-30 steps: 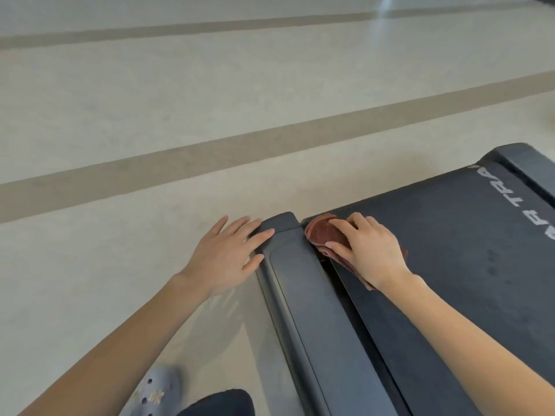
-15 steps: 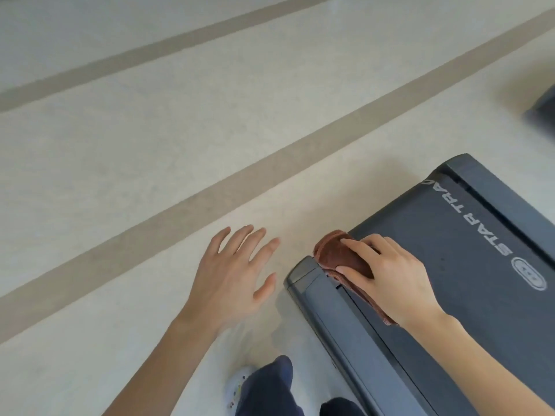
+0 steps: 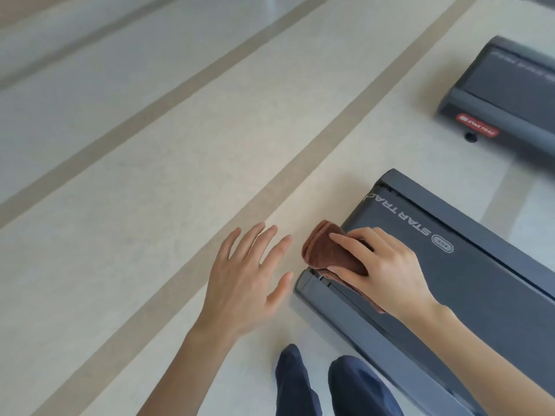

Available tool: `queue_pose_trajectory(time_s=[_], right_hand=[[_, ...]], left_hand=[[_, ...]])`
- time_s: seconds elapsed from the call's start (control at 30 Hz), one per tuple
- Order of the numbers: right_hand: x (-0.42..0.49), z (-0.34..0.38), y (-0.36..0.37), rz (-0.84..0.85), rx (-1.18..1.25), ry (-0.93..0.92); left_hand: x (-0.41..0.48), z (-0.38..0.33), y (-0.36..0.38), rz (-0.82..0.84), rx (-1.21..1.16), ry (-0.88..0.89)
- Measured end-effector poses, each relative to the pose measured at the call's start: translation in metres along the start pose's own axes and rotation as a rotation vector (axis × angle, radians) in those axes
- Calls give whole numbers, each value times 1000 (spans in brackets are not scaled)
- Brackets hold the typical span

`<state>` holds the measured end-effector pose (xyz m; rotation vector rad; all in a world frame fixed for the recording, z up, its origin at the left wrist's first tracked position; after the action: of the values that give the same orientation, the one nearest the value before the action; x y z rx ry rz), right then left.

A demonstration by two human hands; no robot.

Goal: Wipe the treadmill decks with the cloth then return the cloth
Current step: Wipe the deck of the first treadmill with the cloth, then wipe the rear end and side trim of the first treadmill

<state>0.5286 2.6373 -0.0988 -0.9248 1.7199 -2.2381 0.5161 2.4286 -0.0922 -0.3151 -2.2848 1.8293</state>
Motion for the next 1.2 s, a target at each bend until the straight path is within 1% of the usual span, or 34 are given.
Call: queue_pose_trajectory(time_s=[0.2,0.4,0.5,0.63,0.73,0.8,1.03,1.2], right_hand=[[11,4,-45,-9,-24,95],[24,-14,-55,-27,-56,180],[34,-31,-51,-17,-66,271],[53,-58,-43,6,-41,438],[71,-79,-41,9,-25,570],[82,-92,-42,-24,-39,648],[114,-117,-50,-88,-108,801],[127,-129,-51,-87,-155,947]], left_hand=[[16,-2,-46,16,29,45],[53,-16,-50,77,5,122],[86,-19,-48,107,-4,172],[144,-13,-53,143,8,242],[196,-6,-59,155,12,305],[229,-3,-63,147,21,350],[321,-20,-64,185,8,531],[370,-51,-47,248,7,750]])
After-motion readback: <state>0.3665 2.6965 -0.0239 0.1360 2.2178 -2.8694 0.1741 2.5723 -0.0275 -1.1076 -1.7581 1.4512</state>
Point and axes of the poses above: each hand's wrist, its own x-axis towards the middle knuckle, its own y-axis out of the palm, z = x × y, the point moved 4 cm from there along x, towards the middle knuckle, and after that the axes turned 14 degrees about -y, right-handed, at the moved point
